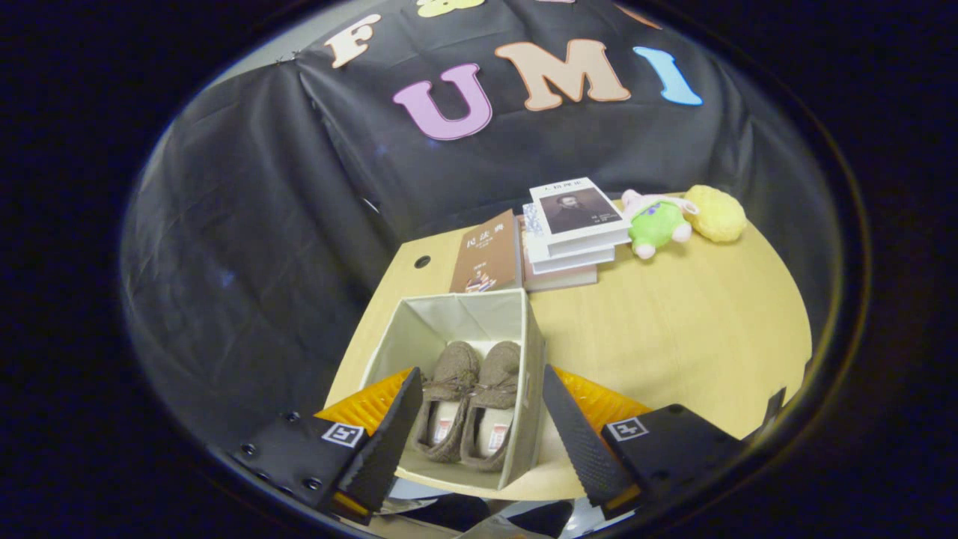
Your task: Open the storage box then place both shoes into the box .Put the left shoe in first, then the right shoe, with the right side of both shoes facing outward in a uniform manner.
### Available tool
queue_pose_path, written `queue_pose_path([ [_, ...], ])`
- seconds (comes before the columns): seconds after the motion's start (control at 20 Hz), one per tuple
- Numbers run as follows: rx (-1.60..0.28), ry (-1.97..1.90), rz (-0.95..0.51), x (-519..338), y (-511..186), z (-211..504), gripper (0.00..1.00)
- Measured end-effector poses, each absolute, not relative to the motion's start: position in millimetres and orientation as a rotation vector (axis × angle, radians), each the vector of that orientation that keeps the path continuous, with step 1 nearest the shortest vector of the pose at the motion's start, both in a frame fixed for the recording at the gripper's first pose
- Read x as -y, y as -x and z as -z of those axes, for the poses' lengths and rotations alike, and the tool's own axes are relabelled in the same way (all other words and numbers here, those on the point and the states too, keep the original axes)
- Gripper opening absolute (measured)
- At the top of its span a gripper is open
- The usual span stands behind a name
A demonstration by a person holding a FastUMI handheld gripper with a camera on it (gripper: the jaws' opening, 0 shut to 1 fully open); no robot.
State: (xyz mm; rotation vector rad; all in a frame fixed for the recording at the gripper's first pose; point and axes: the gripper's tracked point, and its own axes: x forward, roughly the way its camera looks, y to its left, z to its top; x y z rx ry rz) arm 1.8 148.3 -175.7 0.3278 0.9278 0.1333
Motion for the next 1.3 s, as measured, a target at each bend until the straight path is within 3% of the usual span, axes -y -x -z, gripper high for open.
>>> queue_pose_path([
  [0.65,-0.552,-0.231,-0.152,-45.4,-14.2,83.9,1.0],
  [1.3,-0.274,-0.08,0.116,94.4,-1.8,34.5,1.0],
])
